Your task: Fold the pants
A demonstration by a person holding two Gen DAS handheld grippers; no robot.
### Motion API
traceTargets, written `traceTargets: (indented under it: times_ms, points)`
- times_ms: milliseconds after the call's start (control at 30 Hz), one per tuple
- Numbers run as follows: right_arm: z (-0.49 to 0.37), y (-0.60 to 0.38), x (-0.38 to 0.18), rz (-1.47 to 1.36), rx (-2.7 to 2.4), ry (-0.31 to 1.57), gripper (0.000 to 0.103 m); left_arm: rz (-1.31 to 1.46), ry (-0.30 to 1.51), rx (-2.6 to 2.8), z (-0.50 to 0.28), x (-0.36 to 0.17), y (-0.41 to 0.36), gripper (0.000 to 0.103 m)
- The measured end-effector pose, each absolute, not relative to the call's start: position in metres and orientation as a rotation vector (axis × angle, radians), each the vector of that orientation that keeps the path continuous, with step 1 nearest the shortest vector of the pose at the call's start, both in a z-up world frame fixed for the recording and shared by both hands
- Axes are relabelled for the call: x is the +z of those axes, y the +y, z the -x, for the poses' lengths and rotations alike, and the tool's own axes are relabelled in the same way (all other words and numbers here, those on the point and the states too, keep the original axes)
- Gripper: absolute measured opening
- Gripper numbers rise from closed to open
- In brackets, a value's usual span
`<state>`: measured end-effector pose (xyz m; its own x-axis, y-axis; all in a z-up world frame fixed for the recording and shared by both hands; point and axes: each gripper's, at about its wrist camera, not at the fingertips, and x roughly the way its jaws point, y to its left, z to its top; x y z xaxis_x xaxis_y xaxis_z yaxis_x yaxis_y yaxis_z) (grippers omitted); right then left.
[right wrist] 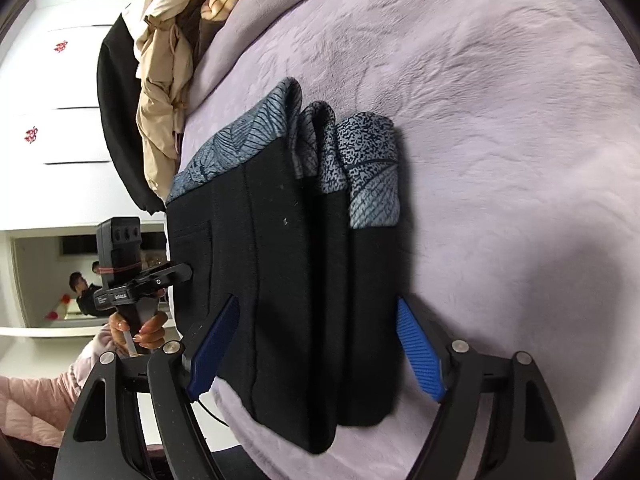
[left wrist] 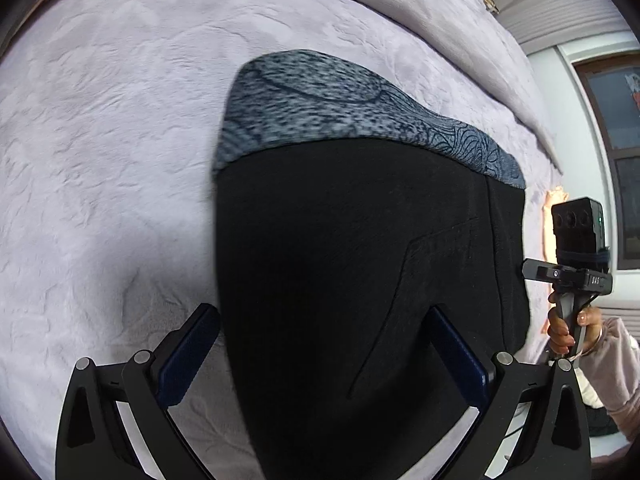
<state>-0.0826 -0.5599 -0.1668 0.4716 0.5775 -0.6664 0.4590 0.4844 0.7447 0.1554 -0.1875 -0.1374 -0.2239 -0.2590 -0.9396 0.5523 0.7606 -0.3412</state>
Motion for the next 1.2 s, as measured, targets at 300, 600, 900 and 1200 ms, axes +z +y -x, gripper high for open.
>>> traceTargets:
  times_ms: [300,600,900,1200]
  points:
    - [0.079,-0.555,-0.180,-1.246,0.063,1.114,0.068,-0.223,1.586,-0.669,-0.139,-0.131,-0.201,0.090]
    - [0.088,-0.541,-0.133,-1.318,0.135,0.988,0.048,-0.244,1.488,-0.747,-0.117,-0.074,-0.212,0.062]
    - [0.104,-0.486,-0.111,-1.278,0.158,1.034,0.048,-0.320,1.484,-0.663,-0.088,-0.048,-0.185,0.067]
    - [0.104,-0.476,-0.116,-1.022,-0.156,1.283,0.066,-0.424,1.431,-0.416,-0.090,-0.054,-0.176,0.086]
